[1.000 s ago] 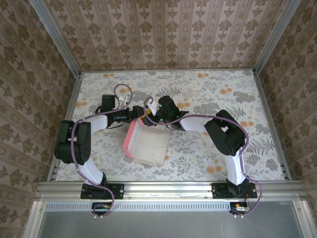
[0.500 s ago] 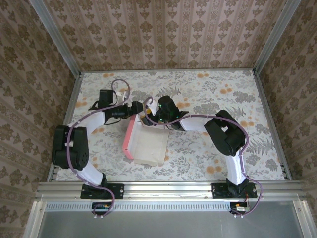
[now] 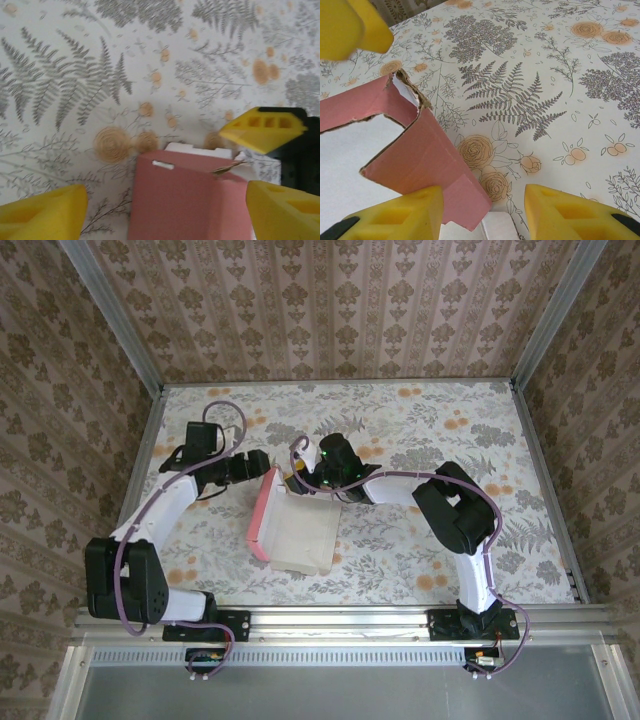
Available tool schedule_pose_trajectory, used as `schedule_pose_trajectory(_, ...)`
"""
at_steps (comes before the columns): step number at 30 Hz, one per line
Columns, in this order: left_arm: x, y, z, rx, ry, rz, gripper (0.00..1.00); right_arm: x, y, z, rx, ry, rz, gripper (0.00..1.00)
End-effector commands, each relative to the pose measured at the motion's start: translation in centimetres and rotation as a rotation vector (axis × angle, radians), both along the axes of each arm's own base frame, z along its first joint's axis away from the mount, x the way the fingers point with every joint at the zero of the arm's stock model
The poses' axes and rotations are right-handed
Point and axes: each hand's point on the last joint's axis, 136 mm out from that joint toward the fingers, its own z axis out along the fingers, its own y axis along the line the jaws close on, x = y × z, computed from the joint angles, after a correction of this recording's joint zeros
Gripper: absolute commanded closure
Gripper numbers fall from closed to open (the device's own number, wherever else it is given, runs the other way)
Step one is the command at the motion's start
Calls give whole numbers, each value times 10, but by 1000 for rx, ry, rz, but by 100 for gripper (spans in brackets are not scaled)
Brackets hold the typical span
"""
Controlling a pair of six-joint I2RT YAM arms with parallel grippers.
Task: Fold the paper box
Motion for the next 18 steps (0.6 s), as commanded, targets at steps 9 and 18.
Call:
schedule_pose_trajectory(9,3,-8,-24,-27,51,-16,14,-6,2,2,12,-1,16,52)
schedule_pose_trajectory(18,3,-30,-17,-125,-4,-134,13,-12,2,0,11,7,25,52)
